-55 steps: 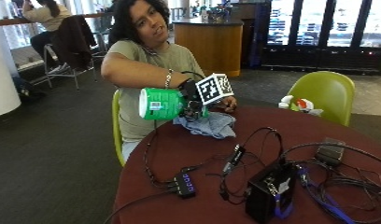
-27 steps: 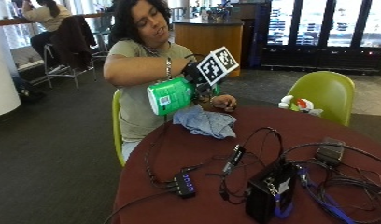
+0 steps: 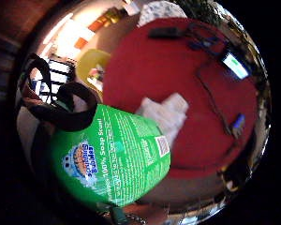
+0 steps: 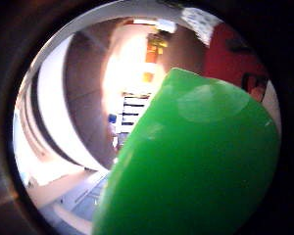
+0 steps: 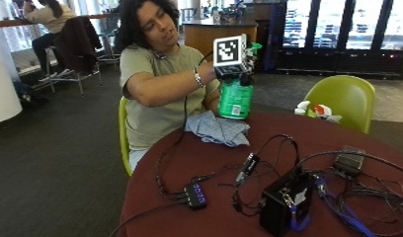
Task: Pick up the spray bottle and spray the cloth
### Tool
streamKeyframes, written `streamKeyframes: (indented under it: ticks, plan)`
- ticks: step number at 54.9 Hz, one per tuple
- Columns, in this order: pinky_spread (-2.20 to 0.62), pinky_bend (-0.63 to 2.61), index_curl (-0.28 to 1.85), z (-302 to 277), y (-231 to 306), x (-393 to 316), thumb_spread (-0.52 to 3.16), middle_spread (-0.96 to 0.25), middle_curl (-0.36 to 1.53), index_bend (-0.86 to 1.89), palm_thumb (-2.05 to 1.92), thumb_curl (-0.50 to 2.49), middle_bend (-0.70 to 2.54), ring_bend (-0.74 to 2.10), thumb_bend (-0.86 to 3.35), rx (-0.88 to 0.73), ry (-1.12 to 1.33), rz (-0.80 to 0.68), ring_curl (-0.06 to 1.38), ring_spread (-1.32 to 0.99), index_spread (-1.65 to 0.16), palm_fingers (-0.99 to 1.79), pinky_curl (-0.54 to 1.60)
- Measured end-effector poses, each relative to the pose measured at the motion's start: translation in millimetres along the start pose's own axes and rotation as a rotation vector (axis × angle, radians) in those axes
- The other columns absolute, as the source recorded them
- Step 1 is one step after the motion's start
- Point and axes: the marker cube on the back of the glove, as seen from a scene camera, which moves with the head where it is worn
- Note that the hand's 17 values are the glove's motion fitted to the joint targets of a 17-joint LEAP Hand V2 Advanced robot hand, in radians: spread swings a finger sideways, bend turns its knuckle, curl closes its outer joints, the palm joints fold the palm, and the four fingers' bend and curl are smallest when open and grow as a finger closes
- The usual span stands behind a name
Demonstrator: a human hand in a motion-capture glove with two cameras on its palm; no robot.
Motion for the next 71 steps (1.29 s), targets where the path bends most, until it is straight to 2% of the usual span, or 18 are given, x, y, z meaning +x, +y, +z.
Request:
streamKeyframes:
  ticks: [10, 24, 40, 43, 46, 47, 50, 52, 59, 63, 68, 69, 71]
  plan:
    - [-0.13, 0.31, 0.61, 38.7, -36.9, 31.9, 0.42, -0.09, 0.53, 0.28, 1.03, 0.82, 0.58, 0.5, -0.02, 0.146, -0.224, -0.126, 0.47, -0.14, -0.18, 1.3, 0.4]
    - [-0.15, 0.33, 0.62, 87.0, -65.8, 64.8, 0.41, -0.08, 0.53, 0.28, 1.04, 0.82, 0.57, 0.51, -0.03, 0.18, -0.215, -0.131, 0.48, -0.13, -0.18, 1.29, 0.4]
    - [-0.19, 0.35, 0.61, 106.9, -101.1, 66.3, 0.38, -0.08, 0.54, 0.27, 1.02, 0.83, 0.58, 0.52, -0.03, 0.202, -0.188, -0.161, 0.48, -0.14, -0.18, 1.33, 0.4]
    - [-0.2, 0.36, 0.62, 106.4, -100.8, 66.1, 0.37, -0.08, 0.53, 0.28, 1.02, 0.83, 0.58, 0.52, -0.03, 0.152, -0.206, -0.171, 0.48, -0.14, -0.18, 1.33, 0.4]
    - [-0.21, 0.36, 0.61, 102.3, -84.0, 65.1, 0.37, -0.08, 0.54, 0.28, 1.02, 0.83, 0.58, 0.52, -0.03, -0.006, -0.248, -0.19, 0.48, -0.14, -0.18, 1.33, 0.4]
    - [-0.21, 0.36, 0.62, 101.5, -86.3, 65.5, 0.36, -0.08, 0.53, 0.28, 1.02, 0.83, 0.58, 0.52, -0.03, 0.001, -0.249, -0.189, 0.48, -0.14, -0.18, 1.34, 0.4]
    - [-0.21, 0.36, 0.62, 103.6, -114.5, 68.0, 0.35, -0.09, 0.53, 0.29, 1.02, 0.83, 0.58, 0.52, -0.03, 0.184, -0.213, -0.169, 0.48, -0.14, -0.19, 1.34, 0.4]
    - [-0.22, 0.37, 0.62, 106.0, -122.1, 69.0, 0.35, -0.09, 0.53, 0.29, 1.01, 0.83, 0.58, 0.52, -0.03, 0.226, -0.199, -0.168, 0.48, -0.15, -0.19, 1.34, 0.4]
    - [-0.23, 0.37, 0.61, 104.4, -126.3, 72.5, 0.34, -0.09, 0.53, 0.29, 1.01, 0.83, 0.59, 0.52, -0.03, 0.25, -0.218, -0.149, 0.48, -0.15, -0.19, 1.33, 0.4]
    - [-0.23, 0.38, 0.61, 107.5, -118.9, 77.6, 0.36, -0.09, 0.53, 0.28, 0.99, 0.82, 0.59, 0.53, -0.04, 0.178, -0.213, -0.12, 0.48, -0.15, -0.2, 1.32, 0.4]
    - [-0.15, 0.33, 0.6, 110.9, -101.9, 91.8, 0.51, -0.08, 0.51, 0.2, 0.94, 0.78, 0.54, 0.48, -0.05, 0.018, -0.126, -0.089, 0.46, -0.13, -0.22, 1.08, 0.39]
    - [-0.09, 0.25, 0.6, 110.2, -98.6, 95.0, 0.59, -0.07, 0.49, 0.23, 0.88, 0.76, 0.48, 0.41, -0.07, 0.015, -0.097, -0.078, 0.44, -0.12, -0.23, 0.87, 0.37]
    - [-0.02, 0.23, 0.61, 107.2, -86.3, 99.9, 0.67, -0.06, 0.48, 0.24, 0.81, 0.72, 0.42, 0.38, -0.09, 0.01, -0.035, -0.057, 0.45, -0.1, -0.24, 0.71, 0.39]
